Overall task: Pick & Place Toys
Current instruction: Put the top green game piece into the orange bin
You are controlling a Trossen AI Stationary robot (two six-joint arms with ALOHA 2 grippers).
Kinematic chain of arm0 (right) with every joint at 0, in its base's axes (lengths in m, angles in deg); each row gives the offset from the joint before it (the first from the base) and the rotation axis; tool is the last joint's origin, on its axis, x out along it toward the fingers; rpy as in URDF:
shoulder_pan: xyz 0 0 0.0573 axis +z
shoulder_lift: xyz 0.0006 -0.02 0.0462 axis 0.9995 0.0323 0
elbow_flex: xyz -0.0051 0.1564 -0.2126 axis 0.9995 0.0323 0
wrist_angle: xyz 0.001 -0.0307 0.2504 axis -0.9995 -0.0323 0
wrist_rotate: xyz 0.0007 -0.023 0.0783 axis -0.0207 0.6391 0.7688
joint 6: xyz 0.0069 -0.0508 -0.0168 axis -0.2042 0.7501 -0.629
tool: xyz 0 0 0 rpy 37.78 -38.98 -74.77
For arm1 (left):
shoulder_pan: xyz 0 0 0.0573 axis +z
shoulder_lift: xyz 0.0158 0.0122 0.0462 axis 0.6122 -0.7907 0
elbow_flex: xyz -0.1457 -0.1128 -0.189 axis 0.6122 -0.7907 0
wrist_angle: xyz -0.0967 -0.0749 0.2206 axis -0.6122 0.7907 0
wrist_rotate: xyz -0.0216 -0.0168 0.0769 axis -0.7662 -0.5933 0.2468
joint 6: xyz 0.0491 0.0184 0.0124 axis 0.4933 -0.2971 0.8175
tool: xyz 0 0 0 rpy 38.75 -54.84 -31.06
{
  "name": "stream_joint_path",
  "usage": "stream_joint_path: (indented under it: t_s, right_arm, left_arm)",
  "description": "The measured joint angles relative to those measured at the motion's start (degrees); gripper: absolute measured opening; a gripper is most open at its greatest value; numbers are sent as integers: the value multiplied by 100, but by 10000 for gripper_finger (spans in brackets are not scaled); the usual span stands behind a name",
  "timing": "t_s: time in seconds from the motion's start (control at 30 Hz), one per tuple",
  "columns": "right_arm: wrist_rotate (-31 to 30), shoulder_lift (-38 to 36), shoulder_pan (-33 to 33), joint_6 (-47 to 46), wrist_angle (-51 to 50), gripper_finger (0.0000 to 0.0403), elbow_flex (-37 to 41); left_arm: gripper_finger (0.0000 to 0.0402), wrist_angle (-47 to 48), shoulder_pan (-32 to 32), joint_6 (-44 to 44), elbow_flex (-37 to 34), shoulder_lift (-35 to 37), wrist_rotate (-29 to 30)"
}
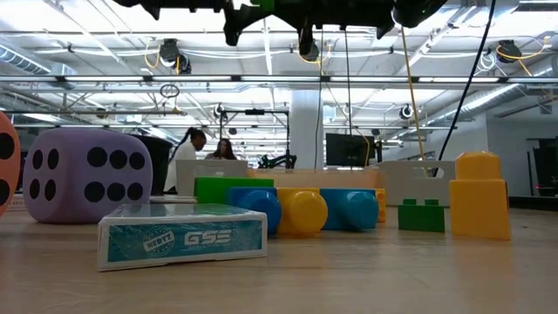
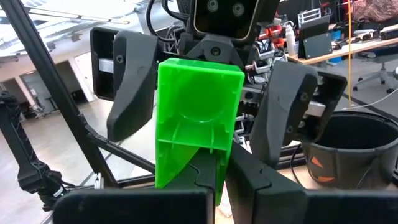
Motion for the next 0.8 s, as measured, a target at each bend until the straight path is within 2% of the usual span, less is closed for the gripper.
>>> stream_joint_path:
  t_s: [0.37, 0.8]
  right_arm:
    - [0, 0, -2, 0, -2, 6, -2]
    - [0, 0, -2, 0, 0, 6, -2]
  left_arm:
    - [310, -132, 0, 136, 2, 18, 248]
    - [310, -147, 0, 134, 2, 18, 250]
